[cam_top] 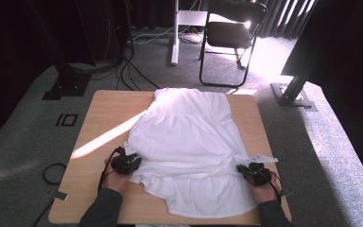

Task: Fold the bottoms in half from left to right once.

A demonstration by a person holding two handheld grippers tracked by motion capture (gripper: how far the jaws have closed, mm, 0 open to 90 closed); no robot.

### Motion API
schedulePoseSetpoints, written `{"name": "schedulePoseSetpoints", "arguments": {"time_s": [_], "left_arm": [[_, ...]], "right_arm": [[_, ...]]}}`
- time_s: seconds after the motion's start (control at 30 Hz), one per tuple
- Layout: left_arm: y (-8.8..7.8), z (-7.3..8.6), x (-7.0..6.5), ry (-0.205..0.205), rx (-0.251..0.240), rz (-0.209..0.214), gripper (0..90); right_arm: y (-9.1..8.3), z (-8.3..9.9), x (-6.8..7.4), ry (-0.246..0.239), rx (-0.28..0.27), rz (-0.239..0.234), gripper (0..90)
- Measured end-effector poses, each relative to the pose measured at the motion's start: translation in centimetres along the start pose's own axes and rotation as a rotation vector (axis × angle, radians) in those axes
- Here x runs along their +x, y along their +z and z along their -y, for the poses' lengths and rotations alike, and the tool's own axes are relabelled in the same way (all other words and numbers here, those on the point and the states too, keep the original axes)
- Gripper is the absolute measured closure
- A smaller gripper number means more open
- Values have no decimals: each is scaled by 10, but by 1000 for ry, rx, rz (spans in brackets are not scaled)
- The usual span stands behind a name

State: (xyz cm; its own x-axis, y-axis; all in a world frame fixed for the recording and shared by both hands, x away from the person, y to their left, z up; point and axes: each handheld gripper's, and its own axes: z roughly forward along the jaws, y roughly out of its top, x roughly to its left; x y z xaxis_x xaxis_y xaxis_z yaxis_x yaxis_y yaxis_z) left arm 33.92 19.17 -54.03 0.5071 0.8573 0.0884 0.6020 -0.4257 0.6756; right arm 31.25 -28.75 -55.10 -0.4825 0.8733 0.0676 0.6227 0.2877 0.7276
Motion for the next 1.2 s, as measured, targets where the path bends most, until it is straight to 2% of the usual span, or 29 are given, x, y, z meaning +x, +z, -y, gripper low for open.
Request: {"name": "schedulePoseSetpoints", "arguments": {"time_s": [0.07, 0.13, 0.17, 0.2, 0.27, 0.3, 0.33, 0.37, 0.4, 0.43, 0.5, 0.57, 0.63, 0.7, 0.77, 0.83, 0.9, 0.97, 1.0, 1.07, 1.1, 1.13, 1.17, 1.2], "left_arm": [[-13, 5, 0, -2, -29, 31, 820], [-30, 10, -2, 8, -61, 64, 825], [-36, 12, -3, 12, -74, 82, 805], [-45, 15, -4, 11, -95, 109, 776], [-54, 19, -7, 32, -92, 99, 684], [-56, 20, -8, 34, -88, 97, 633], [-58, 22, -8, 25, -90, 106, 601], [-59, 23, -8, 25, -91, 107, 572], [-60, 24, -9, 25, -91, 105, 562], [-60, 25, -10, 26, -88, 101, 548], [-62, 27, -14, 18, -88, 112, 531], [-67, 32, -21, 26, -100, 126, 524], [-71, 37, -25, 31, -101, 122, 512], [-76, 45, -30, 34, -92, 124, 490], [-78, 55, -34, 40, -81, 127, 471], [-77, 62, -36, 30, -73, 140, 456], [-74, 69, -40, 30, -54, 139, 434], [-68, 74, -44, 33, -34, 137, 426], [-63, 76, -46, 44, -17, 119, 426], [-60, 77, -45, 34, -38, 117, 482], [-60, 76, -43, 32, -37, 122, 660], [-60, 76, -40, 23, -35, 94, 762], [-62, 76, -38, 13, -43, 80, 847], [-68, 77, -34, -4, -82, 82, 869]], "right_arm": [[-20, 4, -2, 11, -80, -26, 872], [-44, 12, -3, 19, -152, -48, 870], [-55, 17, -4, 21, -176, -42, 868], [-62, 20, -4, 25, -185, -34, 866], [-77, 31, -4, 34, -193, -11, 851], [-80, 37, -4, 45, -161, 11, 831], [-81, 40, -5, 50, -136, 35, 816], [-81, 45, -5, 53, -91, 85, 745], [-81, 46, -4, 59, -79, 103, 692], [-82, 48, -4, 72, -89, 109, 646], [-83, 44, -3, 88, -120, 108, 568], [-83, 36, 0, 76, -155, 97, 527], [-78, 28, 4, 70, -158, 48, 506], [-71, 26, 11, 48, -128, 4, 489], [-65, 31, 19, 19, -86, -7, 477], [-60, 41, 24, 6, -49, 0, 460], [-57, 50, 24, 0, -8, 34, 449], [-54, 56, 22, 14, 18, 37, 477], [-53, 57, 20, 16, 27, 35, 544], [-52, 58, 18, 15, 42, 30, 724], [-53, 58, 16, 19, 49, 25, 802], [-55, 57, 14, 19, 49, 27, 844], [-60, 56, 12, 19, 33, 35, 882], [-65, 56, 11, 23, 20, 38, 890]]}}
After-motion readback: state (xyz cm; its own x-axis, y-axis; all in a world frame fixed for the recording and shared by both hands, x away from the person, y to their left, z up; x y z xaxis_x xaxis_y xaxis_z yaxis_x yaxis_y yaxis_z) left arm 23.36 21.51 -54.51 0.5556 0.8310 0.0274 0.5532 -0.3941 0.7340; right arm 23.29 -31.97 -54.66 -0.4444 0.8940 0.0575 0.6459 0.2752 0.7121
